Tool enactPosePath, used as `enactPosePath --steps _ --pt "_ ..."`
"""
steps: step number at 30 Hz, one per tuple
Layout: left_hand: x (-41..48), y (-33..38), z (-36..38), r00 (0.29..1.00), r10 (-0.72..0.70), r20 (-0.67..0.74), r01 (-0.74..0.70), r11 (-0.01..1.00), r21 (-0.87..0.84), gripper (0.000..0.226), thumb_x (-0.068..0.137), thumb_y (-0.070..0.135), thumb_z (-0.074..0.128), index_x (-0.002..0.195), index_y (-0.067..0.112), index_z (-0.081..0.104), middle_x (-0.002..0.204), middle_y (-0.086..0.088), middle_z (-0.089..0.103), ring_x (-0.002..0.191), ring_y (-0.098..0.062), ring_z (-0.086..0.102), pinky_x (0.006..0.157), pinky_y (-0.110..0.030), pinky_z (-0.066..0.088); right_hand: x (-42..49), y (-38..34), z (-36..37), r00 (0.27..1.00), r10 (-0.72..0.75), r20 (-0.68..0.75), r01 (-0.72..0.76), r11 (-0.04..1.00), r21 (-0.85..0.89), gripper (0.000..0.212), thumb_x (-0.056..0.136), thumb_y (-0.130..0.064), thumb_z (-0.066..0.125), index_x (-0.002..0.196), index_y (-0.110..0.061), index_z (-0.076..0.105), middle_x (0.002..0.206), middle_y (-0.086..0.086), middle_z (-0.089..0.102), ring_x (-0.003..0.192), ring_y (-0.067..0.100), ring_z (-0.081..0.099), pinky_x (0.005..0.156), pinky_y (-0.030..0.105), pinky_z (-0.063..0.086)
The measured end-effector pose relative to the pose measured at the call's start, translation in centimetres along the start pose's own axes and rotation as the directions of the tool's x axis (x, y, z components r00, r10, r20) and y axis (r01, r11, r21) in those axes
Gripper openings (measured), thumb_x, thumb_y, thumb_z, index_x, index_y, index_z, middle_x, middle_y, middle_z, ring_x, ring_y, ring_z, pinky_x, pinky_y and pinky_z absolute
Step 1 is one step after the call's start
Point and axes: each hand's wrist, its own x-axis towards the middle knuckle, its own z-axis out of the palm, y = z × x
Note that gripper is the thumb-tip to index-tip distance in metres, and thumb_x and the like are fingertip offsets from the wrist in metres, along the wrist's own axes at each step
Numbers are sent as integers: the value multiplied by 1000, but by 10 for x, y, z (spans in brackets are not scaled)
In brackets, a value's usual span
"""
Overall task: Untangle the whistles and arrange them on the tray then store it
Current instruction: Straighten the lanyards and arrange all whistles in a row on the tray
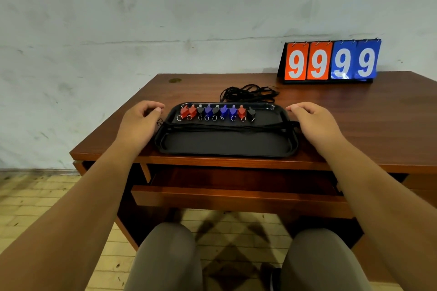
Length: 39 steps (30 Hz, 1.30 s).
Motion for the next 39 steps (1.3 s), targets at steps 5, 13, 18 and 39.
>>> enactPosePath --steps 5,13,18,39 --pt "14 28 9 999 41 -36 -42 998 -37 24 108 22 56 114 37 75 115 19 74 107 0 66 84 -19 50 19 -6 -9 998 59 1 -59 997 42 24 107 -37 55 112 -35 79 118 -15 74 118 13 66 103 39 53" --pt "47 84 71 959 130 253 -172 973 153 20 106 26 58 112 38 73 115 19 73 105 -4 69 79 -21 51 61 -17 -4 997 18 76 -15 999 -39 28 111 -28 52 106 -31 79 108 -9 77 110 17 67 103 41 54" --pt "72 97 120 930 135 343 -233 936 264 20 106 25 58 117 34 72 118 13 68 93 -6 67 67 -19 46 80 -2 2 997 38 73 -39 999 10 30 111 -21 52 104 -23 80 97 -2 79 97 20 74 81 28 56" --pt "126 127 179 937 169 305 -235 952 195 14 103 34 67 99 24 77 92 7 79 87 -14 76 93 -44 63 100 23 4 999 35 -7 -34 999 37 29 106 -27 52 97 -31 80 82 -3 75 86 18 69 73 32 49"
